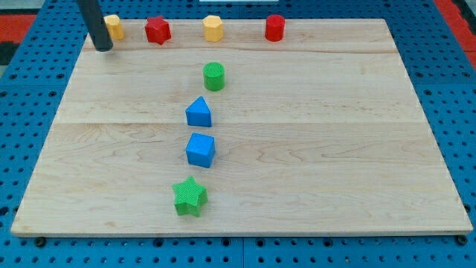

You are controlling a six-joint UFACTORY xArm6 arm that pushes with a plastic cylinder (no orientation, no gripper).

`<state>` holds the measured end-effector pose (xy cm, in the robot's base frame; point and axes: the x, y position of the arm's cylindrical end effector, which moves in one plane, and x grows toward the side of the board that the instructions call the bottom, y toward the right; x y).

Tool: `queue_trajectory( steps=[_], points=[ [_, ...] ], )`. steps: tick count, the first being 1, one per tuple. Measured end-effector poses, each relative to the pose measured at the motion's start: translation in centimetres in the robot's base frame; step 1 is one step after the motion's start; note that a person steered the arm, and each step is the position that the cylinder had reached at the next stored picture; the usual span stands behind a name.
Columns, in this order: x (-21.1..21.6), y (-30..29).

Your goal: Push red star closer to the hexagon

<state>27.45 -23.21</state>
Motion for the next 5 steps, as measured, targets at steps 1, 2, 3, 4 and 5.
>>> queue_trajectory(
  steps=[1,2,3,4,5],
  points=[
    [0.3,3.9],
    [0.3,8.9],
    [0.3,17.9],
    [0.1,19.2],
    [-1.2,11.4]
  ],
)
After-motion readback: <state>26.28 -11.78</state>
